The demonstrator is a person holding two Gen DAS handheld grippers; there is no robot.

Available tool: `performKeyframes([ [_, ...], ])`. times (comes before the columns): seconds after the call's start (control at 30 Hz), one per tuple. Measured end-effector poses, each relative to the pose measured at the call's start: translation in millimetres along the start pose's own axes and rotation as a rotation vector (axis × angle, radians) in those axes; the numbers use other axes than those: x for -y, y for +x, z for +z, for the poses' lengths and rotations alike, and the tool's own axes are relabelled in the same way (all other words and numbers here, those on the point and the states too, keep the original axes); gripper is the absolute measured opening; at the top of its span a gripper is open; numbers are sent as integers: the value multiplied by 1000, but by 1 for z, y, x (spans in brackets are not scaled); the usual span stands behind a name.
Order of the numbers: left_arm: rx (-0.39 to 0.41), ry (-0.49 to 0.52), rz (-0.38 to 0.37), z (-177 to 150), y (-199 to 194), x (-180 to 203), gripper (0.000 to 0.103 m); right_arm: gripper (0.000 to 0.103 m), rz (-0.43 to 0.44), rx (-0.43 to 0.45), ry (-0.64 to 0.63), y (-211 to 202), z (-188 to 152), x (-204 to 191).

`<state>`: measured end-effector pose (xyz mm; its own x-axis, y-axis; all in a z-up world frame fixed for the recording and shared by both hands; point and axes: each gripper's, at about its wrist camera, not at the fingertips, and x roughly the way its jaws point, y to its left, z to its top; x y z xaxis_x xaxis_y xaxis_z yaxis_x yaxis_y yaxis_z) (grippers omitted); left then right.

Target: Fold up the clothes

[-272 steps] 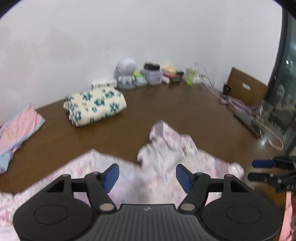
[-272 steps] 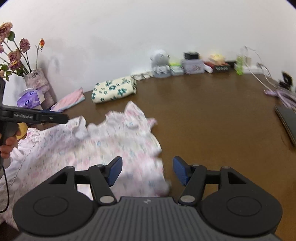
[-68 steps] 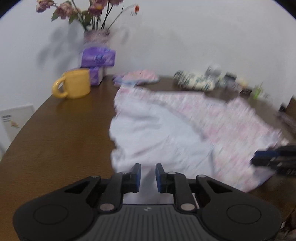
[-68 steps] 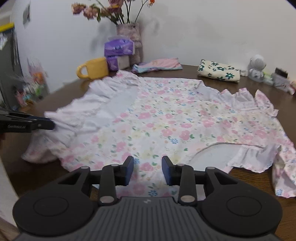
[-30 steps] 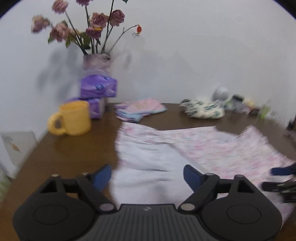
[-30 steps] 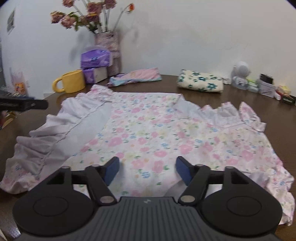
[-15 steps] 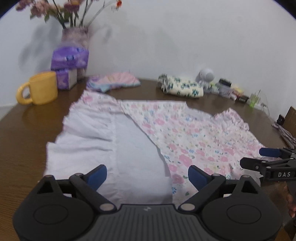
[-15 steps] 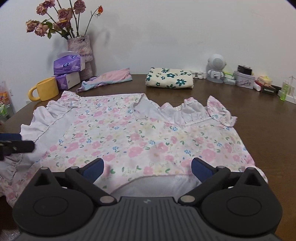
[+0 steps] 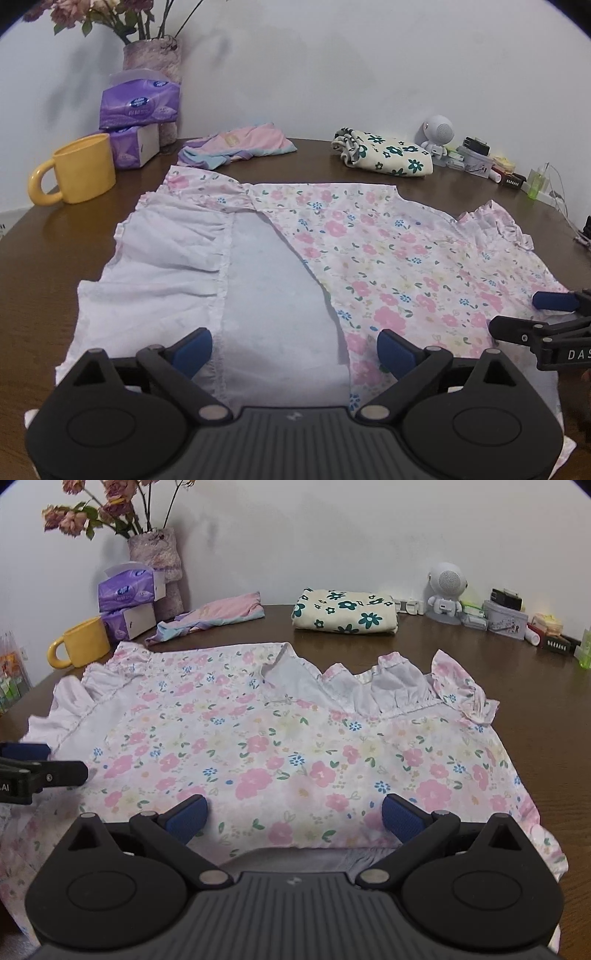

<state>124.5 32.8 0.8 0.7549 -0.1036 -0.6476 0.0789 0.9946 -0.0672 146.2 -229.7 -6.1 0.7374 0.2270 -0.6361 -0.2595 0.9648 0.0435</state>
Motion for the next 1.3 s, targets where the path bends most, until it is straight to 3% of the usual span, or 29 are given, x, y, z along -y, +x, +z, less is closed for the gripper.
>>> performKeyframes([
  [0.4,-6,62,60,1,13,11,103,102,-28,-13,-21,4,3,-9],
  [1.3,-3,65,52,0,13,9,103,102,-37,-15,-15,4,3,-11],
])
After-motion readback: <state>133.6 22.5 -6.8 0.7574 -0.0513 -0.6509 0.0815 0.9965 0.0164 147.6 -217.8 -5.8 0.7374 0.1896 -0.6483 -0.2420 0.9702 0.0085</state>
